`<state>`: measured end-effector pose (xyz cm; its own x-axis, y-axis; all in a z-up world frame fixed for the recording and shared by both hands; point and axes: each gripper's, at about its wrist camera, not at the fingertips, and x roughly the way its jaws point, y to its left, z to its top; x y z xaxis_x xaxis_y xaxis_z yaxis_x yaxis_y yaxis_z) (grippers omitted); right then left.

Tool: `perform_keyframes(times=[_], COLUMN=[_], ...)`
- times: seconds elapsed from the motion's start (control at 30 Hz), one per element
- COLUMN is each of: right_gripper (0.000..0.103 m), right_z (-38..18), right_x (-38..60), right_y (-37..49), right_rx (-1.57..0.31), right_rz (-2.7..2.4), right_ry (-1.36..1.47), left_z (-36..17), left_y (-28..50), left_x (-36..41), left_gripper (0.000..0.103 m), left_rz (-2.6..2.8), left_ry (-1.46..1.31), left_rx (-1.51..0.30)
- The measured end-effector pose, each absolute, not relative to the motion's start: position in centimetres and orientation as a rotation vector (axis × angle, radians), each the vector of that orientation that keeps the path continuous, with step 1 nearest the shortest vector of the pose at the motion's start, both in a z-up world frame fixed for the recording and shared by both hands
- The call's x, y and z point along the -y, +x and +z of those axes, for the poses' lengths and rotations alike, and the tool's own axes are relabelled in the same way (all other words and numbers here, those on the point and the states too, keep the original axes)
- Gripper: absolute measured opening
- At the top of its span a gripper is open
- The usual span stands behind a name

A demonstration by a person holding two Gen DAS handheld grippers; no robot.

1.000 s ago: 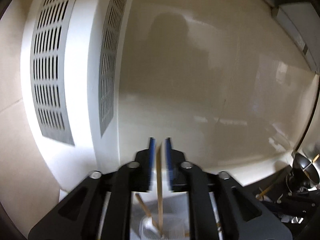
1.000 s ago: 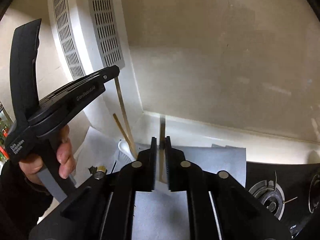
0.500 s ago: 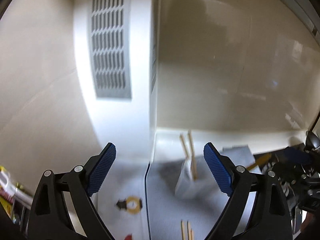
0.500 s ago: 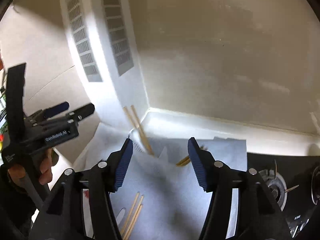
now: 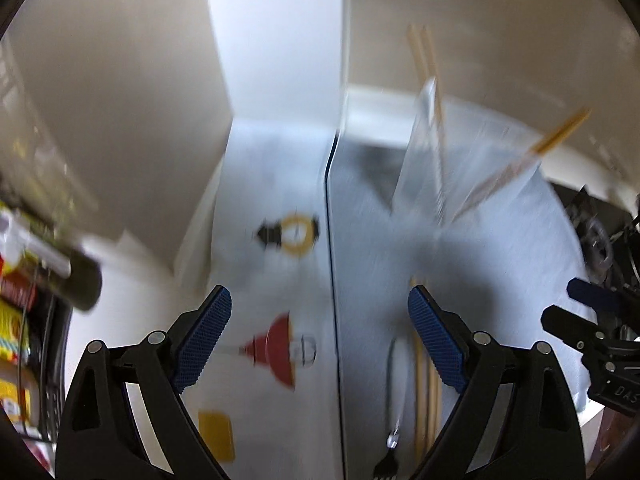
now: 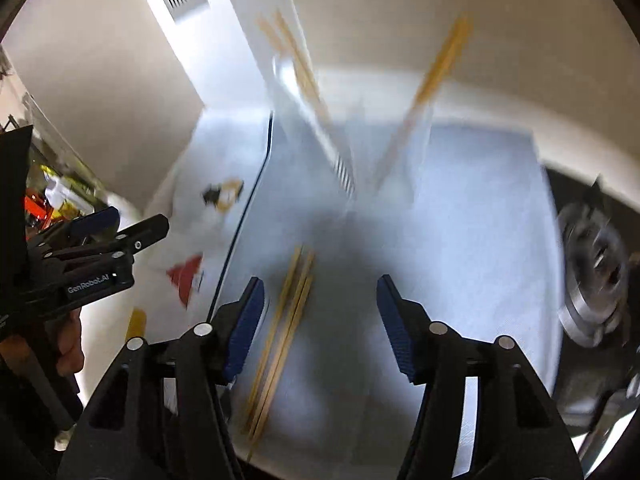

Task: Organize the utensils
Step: 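Grasp a bamboo chopstick with the right tool while the left tool reaches toward the white-handled fork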

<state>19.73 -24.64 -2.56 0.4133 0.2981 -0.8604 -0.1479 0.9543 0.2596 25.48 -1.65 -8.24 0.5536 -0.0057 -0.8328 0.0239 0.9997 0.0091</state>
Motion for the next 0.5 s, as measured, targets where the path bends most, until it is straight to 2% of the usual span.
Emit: perform_keyframes(times=[0.1,0.4,0.5], right_gripper=[0.046,0.045,0.031], right_z=[-5.0,-7.9,-9.2], right_x=[24.2,22.7,22.1], right_y=[19.6,19.2,19.7], right_rx=[-1.192,-1.274,-1.312], right_rz=[0.291,0.296,0.307], right_ry=[0.186,0.194,0.187], left_z=[-9.9,-12.7,-12.8], left_y=[24.6,23.5,23.4], left_x=[1.2,1.7,1.5], left_gripper=[0.087,0.087,0.087], left_rz=[0.010,0.008,0.016], left_ry=[0.034,0.086,0.085], left_rx=[-1.042,-1.129,-1.131])
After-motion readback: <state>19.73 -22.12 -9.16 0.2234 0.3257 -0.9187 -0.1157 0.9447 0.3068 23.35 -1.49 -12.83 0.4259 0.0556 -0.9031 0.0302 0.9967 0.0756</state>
